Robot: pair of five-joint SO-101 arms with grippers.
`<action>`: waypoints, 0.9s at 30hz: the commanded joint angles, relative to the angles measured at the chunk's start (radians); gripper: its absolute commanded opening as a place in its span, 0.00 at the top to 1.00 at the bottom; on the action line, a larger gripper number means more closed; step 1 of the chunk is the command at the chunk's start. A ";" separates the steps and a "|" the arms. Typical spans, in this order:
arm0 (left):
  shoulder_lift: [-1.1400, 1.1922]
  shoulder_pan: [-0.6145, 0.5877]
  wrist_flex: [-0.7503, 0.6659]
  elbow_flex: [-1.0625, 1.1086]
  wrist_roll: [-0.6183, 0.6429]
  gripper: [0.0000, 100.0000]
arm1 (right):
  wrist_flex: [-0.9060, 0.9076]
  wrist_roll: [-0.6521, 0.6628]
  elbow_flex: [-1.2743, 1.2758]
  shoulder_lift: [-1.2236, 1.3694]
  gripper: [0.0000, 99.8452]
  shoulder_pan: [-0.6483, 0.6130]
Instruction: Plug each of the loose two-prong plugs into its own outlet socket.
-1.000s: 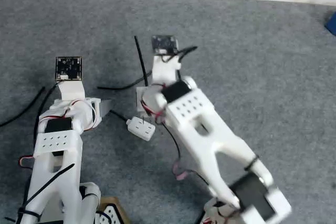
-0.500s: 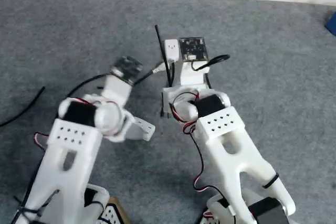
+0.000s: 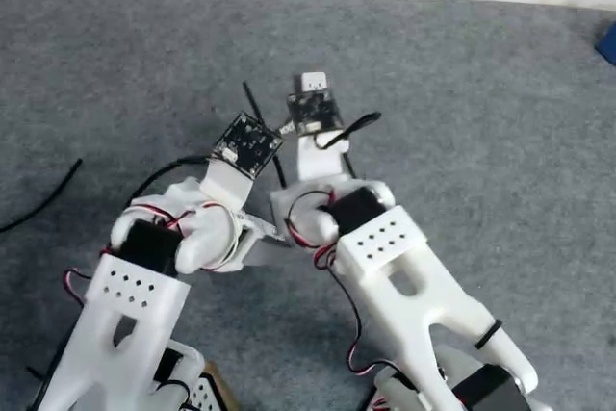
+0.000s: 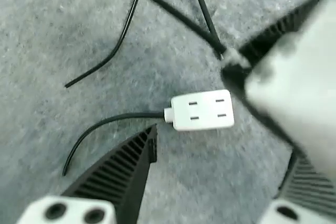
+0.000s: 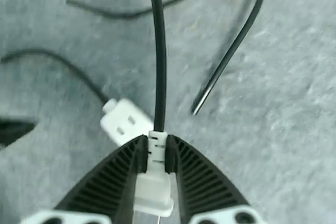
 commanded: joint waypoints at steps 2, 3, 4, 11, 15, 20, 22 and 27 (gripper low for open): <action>-0.013 -0.010 -0.120 0.064 0.009 0.61 | 0.107 -0.014 -0.125 -0.041 0.99 -0.064; -0.013 -0.010 -0.135 0.077 0.009 0.61 | 0.133 -0.014 -0.148 -0.041 0.99 -0.074; -0.013 -0.008 -0.146 0.090 0.008 0.61 | 0.159 -0.014 -0.171 -0.041 0.99 -0.085; -0.013 -0.025 -0.155 0.104 0.005 0.61 | 0.275 -0.006 -0.248 -0.041 0.99 -0.091; -0.013 -0.061 -0.155 0.099 0.002 0.61 | 0.277 -0.005 -0.240 -0.039 0.99 -0.091; -0.013 -0.102 -0.157 0.099 0.000 0.61 | 0.280 0.054 -0.203 -0.039 0.99 -0.090; -0.013 -0.102 -0.157 0.101 0.000 0.61 | 0.278 0.057 -0.193 -0.039 0.99 -0.090; -0.013 -0.102 -0.157 0.102 0.000 0.61 | 0.280 0.058 -0.189 -0.039 0.99 -0.061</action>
